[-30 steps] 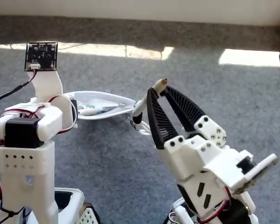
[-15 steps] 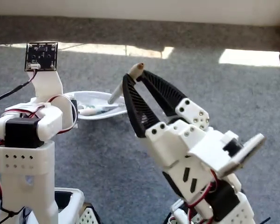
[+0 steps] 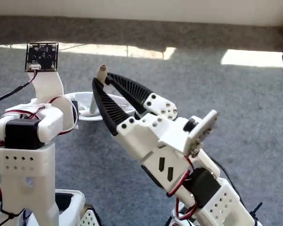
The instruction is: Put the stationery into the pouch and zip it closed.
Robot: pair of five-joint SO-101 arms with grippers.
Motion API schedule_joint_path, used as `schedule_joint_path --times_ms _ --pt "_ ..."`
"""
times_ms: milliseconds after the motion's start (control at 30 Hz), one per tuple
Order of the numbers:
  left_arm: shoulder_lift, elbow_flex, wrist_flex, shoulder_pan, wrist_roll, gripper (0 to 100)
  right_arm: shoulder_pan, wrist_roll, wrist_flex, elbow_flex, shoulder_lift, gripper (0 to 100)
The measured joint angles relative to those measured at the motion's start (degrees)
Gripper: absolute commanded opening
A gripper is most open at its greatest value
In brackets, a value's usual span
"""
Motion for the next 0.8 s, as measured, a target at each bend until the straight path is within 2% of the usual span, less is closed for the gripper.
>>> schedule_joint_path --times_ms 233,800 --pt "0.00 0.00 0.00 -1.67 0.00 2 0.00 9.32 0.00 2.20 -0.09 0.6" --pt "0.00 0.00 0.00 -1.76 0.00 2 -0.09 10.20 0.00 6.07 0.00 0.7"
